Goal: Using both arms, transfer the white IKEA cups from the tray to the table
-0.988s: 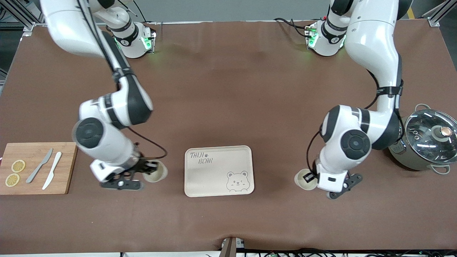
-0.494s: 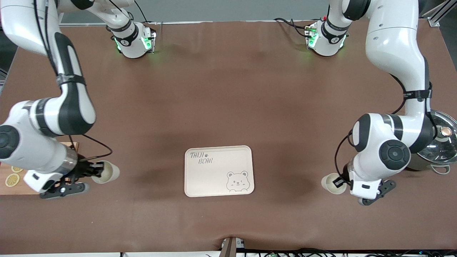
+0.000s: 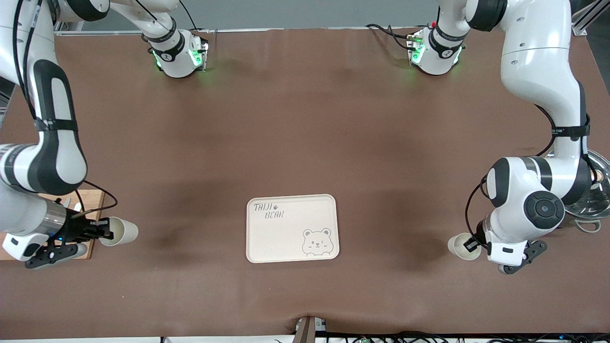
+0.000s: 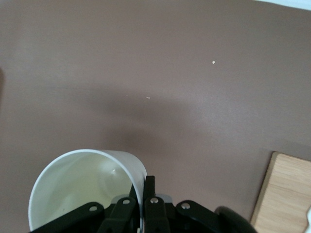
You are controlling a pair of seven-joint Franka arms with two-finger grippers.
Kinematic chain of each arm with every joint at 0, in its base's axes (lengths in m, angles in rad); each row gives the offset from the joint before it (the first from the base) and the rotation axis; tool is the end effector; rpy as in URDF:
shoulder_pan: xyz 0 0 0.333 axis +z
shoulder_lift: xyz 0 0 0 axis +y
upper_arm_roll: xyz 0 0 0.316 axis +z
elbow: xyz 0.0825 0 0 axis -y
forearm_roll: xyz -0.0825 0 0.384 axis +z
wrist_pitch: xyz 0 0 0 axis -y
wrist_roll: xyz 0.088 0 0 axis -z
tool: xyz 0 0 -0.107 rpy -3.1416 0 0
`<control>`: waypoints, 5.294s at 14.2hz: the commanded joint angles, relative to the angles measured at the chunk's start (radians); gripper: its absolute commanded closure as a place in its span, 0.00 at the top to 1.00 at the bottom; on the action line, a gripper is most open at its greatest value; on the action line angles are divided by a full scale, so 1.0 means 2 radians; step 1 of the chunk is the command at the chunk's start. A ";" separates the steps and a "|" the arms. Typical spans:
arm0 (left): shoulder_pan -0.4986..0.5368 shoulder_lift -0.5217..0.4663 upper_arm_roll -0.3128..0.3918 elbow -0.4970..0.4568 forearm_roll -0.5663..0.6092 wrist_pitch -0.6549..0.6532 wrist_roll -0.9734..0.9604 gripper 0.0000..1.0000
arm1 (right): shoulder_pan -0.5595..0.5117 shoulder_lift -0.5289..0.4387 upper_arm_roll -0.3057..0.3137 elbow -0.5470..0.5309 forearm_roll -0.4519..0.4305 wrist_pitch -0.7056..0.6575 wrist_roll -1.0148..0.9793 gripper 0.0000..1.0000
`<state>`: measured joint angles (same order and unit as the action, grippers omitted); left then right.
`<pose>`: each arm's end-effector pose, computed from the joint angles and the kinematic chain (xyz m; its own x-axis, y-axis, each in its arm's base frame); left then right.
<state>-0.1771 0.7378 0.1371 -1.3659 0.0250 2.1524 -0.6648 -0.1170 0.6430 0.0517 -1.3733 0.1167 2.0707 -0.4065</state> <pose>0.7379 -0.0506 0.2885 0.8364 0.5368 0.1107 0.5446 -0.8367 -0.0573 0.7297 -0.0496 0.3443 0.9585 0.2669 0.0999 0.2769 -0.9552 -0.1049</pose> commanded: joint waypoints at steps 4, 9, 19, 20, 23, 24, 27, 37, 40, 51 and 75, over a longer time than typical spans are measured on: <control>0.012 -0.006 -0.003 -0.046 0.011 0.063 -0.003 0.00 | 0.000 0.012 0.006 -0.072 0.008 0.102 -0.011 0.00; 0.020 -0.005 -0.003 -0.062 0.011 0.086 0.003 0.00 | 0.003 0.025 0.006 -0.103 0.008 0.163 -0.010 0.00; 0.028 -0.004 -0.005 -0.053 0.011 0.086 0.003 0.94 | 0.003 0.049 0.006 -0.111 0.008 0.213 -0.010 0.00; 0.028 -0.005 -0.005 -0.045 0.012 0.086 0.003 1.00 | 0.004 0.049 0.006 -0.111 0.008 0.213 -0.010 0.00; 0.027 -0.014 -0.006 -0.036 0.012 0.083 0.025 1.00 | 0.006 0.049 0.006 -0.110 0.008 0.213 -0.007 0.54; 0.026 -0.024 -0.007 -0.037 0.012 0.080 0.041 1.00 | 0.006 0.049 0.006 -0.110 0.008 0.213 -0.004 1.00; 0.028 -0.063 -0.010 -0.038 0.004 0.036 0.098 1.00 | 0.005 0.049 0.007 -0.110 0.009 0.212 -0.002 1.00; 0.033 -0.159 -0.033 -0.040 -0.016 -0.117 0.263 1.00 | 0.004 0.034 0.003 0.061 0.001 -0.051 0.029 1.00; 0.036 -0.186 -0.033 -0.040 -0.016 -0.151 0.274 1.00 | 0.009 -0.001 0.004 0.088 -0.016 -0.155 0.100 1.00; 0.036 -0.255 -0.033 0.013 -0.016 -0.265 0.284 1.00 | 0.006 -0.352 0.004 -0.152 -0.055 -0.256 0.114 1.00; 0.035 -0.355 -0.006 -0.030 -0.029 -0.312 0.293 1.00 | -0.004 -0.371 0.008 -0.120 -0.057 -0.269 0.165 1.00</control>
<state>-0.1048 0.0552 0.1246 -1.3948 -0.0211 1.5311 -0.0950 -0.1176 -0.0980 0.0552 -1.6260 0.0087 1.5523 -0.0769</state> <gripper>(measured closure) 0.000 0.000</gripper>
